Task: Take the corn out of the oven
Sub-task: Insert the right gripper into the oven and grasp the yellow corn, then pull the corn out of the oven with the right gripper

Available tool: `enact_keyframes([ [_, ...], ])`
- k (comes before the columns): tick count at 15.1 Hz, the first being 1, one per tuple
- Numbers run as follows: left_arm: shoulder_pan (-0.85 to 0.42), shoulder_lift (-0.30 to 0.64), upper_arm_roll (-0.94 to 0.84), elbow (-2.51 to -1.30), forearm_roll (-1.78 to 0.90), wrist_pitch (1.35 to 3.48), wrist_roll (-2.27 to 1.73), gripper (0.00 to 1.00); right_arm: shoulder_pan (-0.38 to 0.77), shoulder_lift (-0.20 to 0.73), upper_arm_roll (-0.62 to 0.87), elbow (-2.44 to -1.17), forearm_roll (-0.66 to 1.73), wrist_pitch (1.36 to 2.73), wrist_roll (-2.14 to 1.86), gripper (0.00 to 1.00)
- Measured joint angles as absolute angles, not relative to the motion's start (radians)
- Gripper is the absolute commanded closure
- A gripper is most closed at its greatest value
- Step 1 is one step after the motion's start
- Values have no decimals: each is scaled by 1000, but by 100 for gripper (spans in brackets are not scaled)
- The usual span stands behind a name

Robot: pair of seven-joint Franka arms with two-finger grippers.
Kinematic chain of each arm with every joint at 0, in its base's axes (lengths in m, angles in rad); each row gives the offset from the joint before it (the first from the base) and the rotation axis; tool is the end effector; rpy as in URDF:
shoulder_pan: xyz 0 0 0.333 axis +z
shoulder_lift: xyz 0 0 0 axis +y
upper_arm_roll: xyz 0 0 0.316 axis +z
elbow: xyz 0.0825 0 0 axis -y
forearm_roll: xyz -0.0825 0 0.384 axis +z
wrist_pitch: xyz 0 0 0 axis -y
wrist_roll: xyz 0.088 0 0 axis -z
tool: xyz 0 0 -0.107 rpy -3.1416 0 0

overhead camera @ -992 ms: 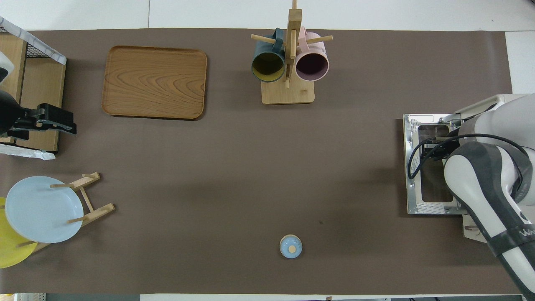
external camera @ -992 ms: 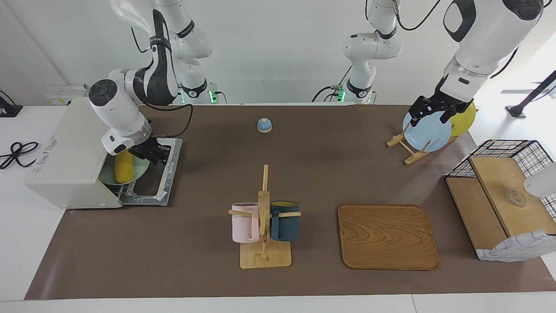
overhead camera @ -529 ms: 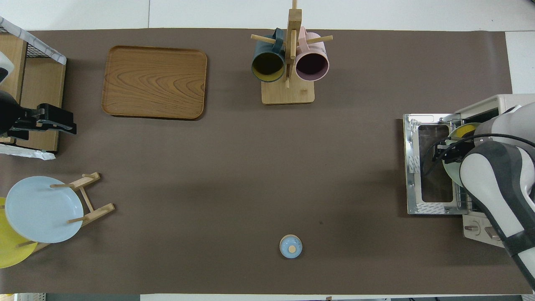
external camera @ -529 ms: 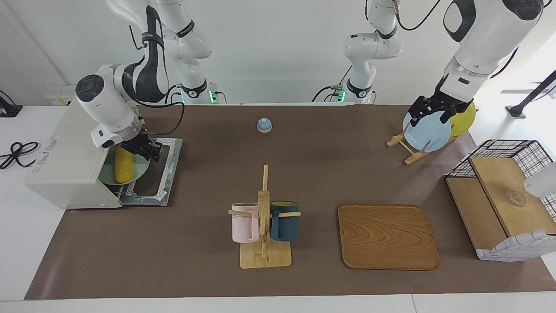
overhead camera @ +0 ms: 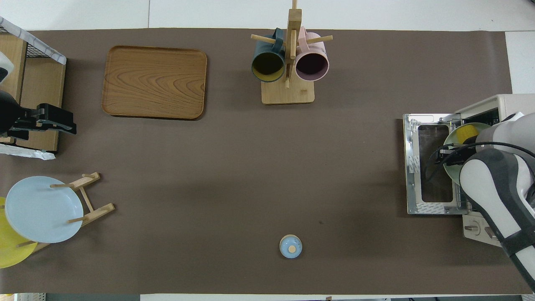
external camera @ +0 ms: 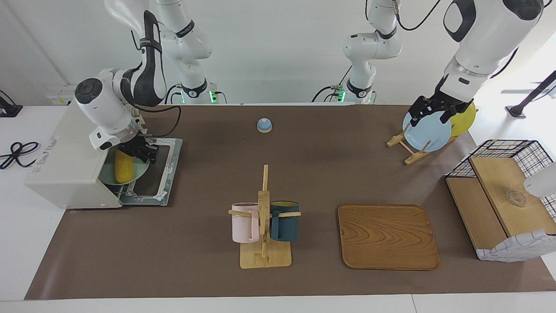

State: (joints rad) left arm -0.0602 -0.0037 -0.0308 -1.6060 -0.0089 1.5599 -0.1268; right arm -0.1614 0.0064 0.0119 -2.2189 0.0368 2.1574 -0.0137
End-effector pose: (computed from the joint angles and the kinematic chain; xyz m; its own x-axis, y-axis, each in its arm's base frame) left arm 0.5488 -0.0511 0.6090 0.9984 0.0358 -0.0432 0.0360 -0.9993 0.0034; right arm 0.5144 -0.0760 0.3674 0.9856 -0.1552 -0.0677 -0.1575 -0.9871 -0.0302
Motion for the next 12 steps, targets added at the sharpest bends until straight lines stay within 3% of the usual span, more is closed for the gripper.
enact_keyframes([
  [2, -60, -4, -31, -1606, -9, 1560, -127, 0, -161, 6, 12, -2230, 37, 2170, -33, 100],
  [8, -60, -4, -31, -1606, -9, 1560, -127, 0, -139, -9, 27, -2225, -91, 2142, -64, 100],
  [12, -60, -4, -29, -1606, -9, 1560, -127, 0, -41, -3, 33, -2156, -124, 2030, -60, 100],
])
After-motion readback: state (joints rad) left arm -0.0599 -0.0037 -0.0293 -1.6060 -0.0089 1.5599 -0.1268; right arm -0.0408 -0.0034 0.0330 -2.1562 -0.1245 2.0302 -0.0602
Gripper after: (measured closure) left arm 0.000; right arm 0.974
